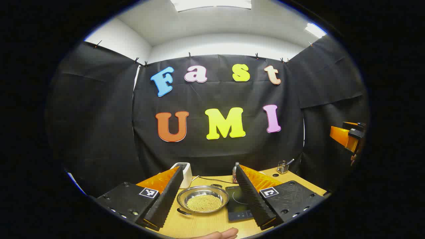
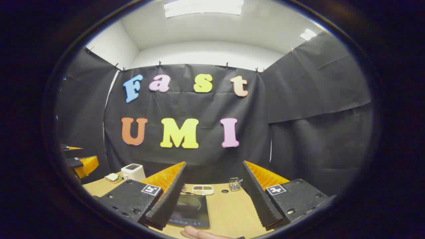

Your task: First push the handle of the pot to place it horizontally, then grasp the pot with both hands and set it on the induction cooktop.

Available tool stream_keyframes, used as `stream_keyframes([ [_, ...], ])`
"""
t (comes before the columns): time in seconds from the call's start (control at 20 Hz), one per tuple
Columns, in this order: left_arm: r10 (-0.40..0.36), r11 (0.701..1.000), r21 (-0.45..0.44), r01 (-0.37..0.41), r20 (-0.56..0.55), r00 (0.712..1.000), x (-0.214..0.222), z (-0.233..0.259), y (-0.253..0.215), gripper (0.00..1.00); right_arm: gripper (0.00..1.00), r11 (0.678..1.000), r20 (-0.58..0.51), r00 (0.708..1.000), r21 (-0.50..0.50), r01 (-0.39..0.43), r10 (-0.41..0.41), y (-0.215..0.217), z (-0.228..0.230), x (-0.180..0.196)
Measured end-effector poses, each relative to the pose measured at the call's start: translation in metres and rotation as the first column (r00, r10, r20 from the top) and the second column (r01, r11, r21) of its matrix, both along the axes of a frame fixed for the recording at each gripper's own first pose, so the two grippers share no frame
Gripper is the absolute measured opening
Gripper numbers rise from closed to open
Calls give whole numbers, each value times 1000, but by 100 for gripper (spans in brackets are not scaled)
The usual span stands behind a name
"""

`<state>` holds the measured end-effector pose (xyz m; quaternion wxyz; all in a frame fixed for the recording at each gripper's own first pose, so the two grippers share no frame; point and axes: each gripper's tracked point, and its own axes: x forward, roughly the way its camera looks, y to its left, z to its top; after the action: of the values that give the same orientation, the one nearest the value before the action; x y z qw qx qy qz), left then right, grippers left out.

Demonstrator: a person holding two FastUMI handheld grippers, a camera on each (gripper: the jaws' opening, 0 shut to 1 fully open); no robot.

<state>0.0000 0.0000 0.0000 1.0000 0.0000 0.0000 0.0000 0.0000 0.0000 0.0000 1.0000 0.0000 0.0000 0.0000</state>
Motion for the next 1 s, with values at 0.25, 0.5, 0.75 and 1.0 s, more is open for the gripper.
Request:
stream_keyframes([
  [0.25,5,1000,-26,-5,5,1000,-6,1,6,95,98,1000,4,1000,1,1,-1,-6,-2,-7],
  [0.5,10,1000,-20,-10,5,1000,-6,-1,9,95,98,1000,19,1000,4,-2,2,-11,0,-12],
  [0.75,6,999,-40,-7,-4,1000,-3,-8,10,95,99,1000,33,999,10,-6,5,-13,1,-17],
  [1.0,25,999,-35,-26,-33,999,8,-22,23,93,100,1000,42,999,8,-10,9,-13,1,-19],
])
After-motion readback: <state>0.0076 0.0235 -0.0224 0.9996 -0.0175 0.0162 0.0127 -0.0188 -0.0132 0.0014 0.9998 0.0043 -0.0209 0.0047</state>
